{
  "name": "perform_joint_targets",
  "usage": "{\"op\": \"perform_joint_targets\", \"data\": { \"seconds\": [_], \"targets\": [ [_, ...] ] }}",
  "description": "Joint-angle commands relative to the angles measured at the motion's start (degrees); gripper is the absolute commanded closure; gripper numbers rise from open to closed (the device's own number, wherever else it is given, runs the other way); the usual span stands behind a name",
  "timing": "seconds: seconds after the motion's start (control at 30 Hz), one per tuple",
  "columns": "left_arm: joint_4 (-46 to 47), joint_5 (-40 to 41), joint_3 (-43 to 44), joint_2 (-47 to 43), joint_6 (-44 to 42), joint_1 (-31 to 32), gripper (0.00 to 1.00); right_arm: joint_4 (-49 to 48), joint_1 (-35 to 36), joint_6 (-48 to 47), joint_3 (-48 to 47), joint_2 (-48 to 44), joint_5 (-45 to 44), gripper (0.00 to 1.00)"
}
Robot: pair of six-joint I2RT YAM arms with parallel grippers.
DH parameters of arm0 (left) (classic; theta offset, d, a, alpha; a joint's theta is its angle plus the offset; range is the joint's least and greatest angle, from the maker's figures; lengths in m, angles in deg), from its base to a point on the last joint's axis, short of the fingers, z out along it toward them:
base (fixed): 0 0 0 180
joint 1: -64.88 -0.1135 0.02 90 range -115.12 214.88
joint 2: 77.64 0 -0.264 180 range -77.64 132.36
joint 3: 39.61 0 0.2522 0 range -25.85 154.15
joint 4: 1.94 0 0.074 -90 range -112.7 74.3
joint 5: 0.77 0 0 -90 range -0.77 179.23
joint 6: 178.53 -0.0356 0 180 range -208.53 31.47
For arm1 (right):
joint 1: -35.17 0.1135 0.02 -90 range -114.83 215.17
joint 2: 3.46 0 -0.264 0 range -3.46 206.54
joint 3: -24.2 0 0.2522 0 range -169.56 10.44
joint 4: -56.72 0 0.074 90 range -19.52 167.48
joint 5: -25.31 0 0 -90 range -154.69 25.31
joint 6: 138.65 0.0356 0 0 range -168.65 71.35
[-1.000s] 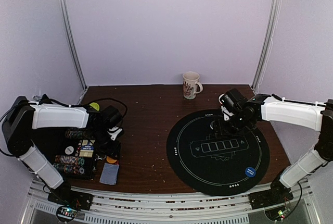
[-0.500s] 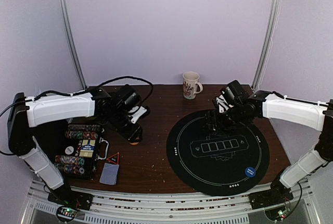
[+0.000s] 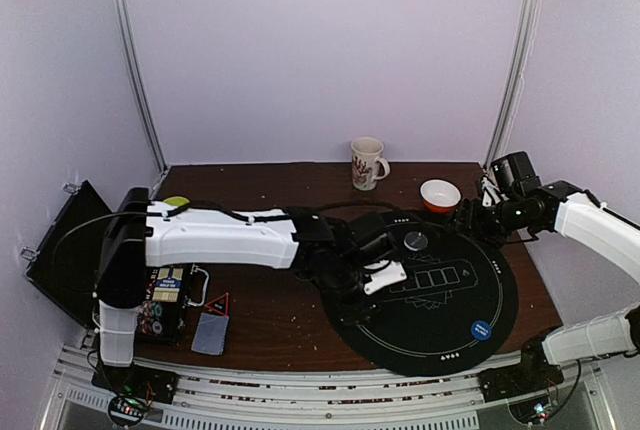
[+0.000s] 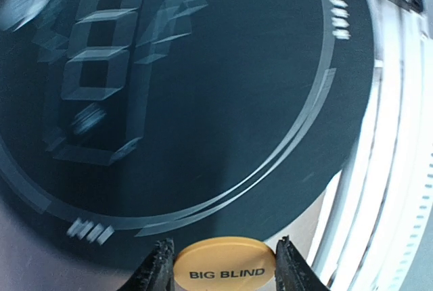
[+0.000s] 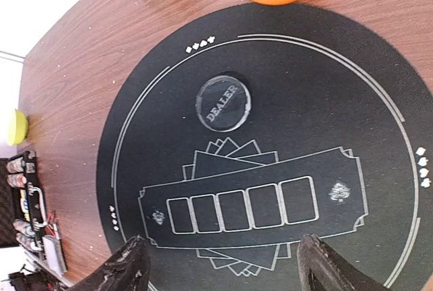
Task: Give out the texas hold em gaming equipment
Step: Place the big blind button on the poker table mat.
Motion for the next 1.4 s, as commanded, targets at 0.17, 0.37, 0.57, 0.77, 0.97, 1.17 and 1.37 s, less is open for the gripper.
{"op": "perform_joint_targets", "data": {
  "seconds": [0.17,0.37,0.57,0.77,0.97,1.17,1.37],
  "targets": [
    [-4.98,0.58,11.3,12.77,-2.23,3.92,0.69,-0.23,-0.23,-2.77,6.16,-5.84,-0.81,0.23],
    [-4.99,3.06,15.27,15.79,-1.44,4.1,0.69,-0.52,-0.18,-3.11,7.71,-6.7,-0.28,0.23],
    [-6.41,0.58,17.39,18.12,-2.17,4.19,0.68,-0.39,-0.23,-3.8,7.21,-6.17,-0.8,0.23],
    [-7.02,-0.45,17.02,18.52,-3.92,4.27,0.53,-0.39,-0.18,-4.23,7.16,-5.08,-0.58,0.23],
    [-6.3,3.42,19.76,16.66,-2.72,4.14,0.1,-0.67,-0.23,-4.42,6.41,-4.17,-0.6,0.22],
    [-1.83,5.28,15.32,5.35,2.12,0.74,0.03,-0.75,-0.19,-4.78,3.88,-3.5,-1.21,0.22],
    [2.72,7.36,-5.46,-15.73,14.76,-12.87,0.03,-2.17,0.66,-4.87,2.1,-2.37,-2.02,0.22]
  ]
}}
